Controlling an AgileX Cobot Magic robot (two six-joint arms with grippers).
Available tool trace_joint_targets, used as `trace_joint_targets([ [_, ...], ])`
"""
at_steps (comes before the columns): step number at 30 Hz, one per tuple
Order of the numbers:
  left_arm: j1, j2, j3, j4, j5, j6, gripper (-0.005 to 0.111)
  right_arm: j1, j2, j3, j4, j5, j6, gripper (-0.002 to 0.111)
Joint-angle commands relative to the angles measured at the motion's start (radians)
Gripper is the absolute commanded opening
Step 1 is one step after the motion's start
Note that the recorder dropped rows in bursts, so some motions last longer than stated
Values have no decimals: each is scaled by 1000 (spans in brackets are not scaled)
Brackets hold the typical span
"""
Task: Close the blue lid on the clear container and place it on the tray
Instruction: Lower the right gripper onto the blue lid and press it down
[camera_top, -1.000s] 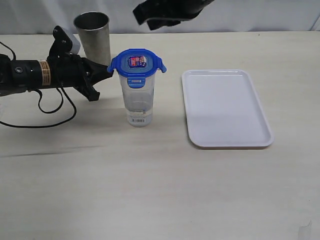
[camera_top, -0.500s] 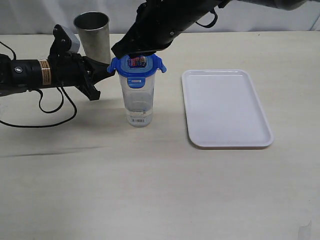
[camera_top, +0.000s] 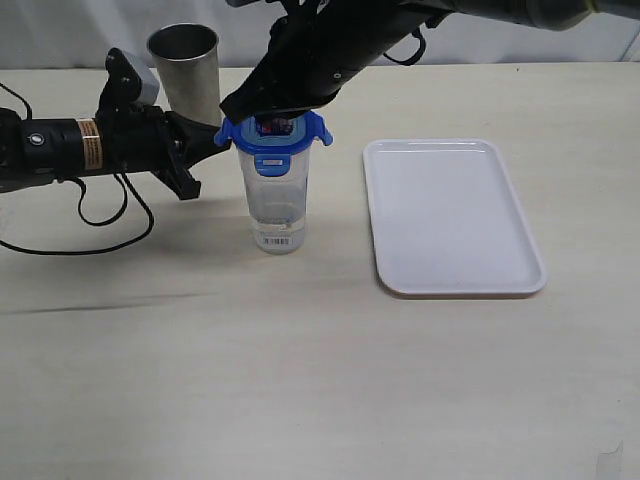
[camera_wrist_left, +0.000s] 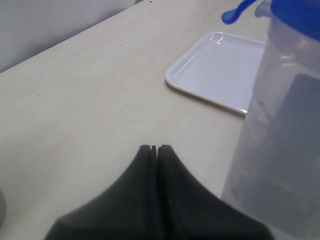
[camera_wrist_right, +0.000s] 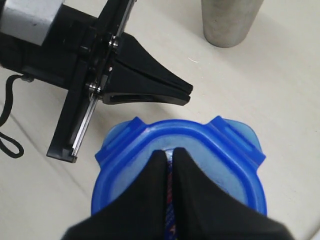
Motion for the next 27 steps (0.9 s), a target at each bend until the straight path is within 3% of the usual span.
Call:
trace_joint_targets([
  [1,-3,0,-5,-9,-28,-6,0,1,13,5,-29,31,-12,5],
  [20,-1,0,-5,-50,-74,12,0,1,13,8,-29,73,-87,5],
  [24,60,0,-5,-45,-182,19,0,1,13,8,-29,81,-87,5],
  [25,92,0,-5,-26,-275,-18,0,1,13,8,-29,81,-92,5],
  [27,123,-5,-5,33,-287,-31,0,1,13,8,-29,76,-99,5],
])
